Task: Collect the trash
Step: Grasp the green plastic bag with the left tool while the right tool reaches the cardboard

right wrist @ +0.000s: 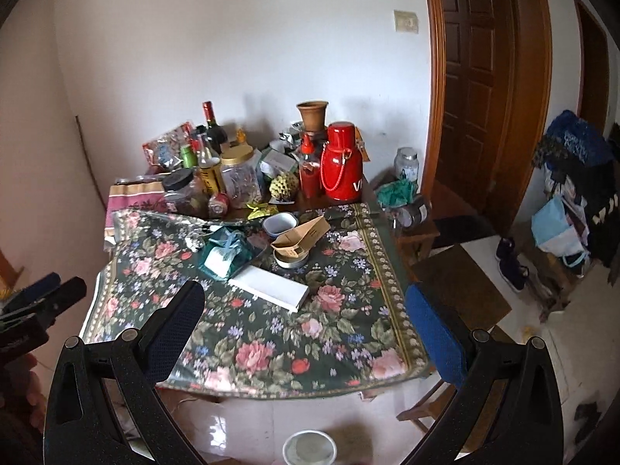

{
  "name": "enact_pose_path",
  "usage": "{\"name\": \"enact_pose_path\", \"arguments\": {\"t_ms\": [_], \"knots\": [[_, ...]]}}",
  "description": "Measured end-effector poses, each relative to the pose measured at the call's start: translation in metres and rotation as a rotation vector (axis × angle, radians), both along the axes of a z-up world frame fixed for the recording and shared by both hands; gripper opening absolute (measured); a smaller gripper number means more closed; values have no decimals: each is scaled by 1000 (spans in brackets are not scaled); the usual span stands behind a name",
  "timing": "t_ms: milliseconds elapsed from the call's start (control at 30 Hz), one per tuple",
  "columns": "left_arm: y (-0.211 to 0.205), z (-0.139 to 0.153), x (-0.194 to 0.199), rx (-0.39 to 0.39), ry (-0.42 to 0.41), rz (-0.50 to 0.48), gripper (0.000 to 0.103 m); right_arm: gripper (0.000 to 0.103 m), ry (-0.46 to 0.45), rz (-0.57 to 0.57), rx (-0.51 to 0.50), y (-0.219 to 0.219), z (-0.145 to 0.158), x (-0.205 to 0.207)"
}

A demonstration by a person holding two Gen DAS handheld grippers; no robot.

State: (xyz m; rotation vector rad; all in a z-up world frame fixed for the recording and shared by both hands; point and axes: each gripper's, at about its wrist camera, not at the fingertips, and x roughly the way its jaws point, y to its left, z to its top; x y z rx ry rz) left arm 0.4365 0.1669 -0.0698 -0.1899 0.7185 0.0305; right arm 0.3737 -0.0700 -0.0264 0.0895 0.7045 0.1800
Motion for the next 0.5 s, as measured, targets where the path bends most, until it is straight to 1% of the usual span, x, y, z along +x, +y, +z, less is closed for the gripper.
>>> {"name": "enact_pose_path", "arguments": {"t_ms": [100, 200, 233, 300, 367, 400, 500], "knots": [[14, -22, 35, -43, 58, 31, 92, 103, 39, -9, -8, 0, -11, 28], [28, -46, 68, -116, 121, 86, 92, 103, 89, 6, 15, -3, -23, 64], [32, -56, 81, -151, 146, 110, 92, 103, 178, -12, 41, -4, -27, 74], [39, -74, 102, -195, 185, 160, 91, 103, 212, 14, 59, -9, -41, 103], [45, -93, 126, -219, 235, 230, 88, 103, 253, 47, 86, -14, -55, 131], [47, -101, 135, -228, 261, 264, 85, 103, 274, 60, 85, -16, -62, 146], [55, -128, 163, -292, 308, 329, 84, 103, 330, 104, 88, -21, -85, 189]]}}
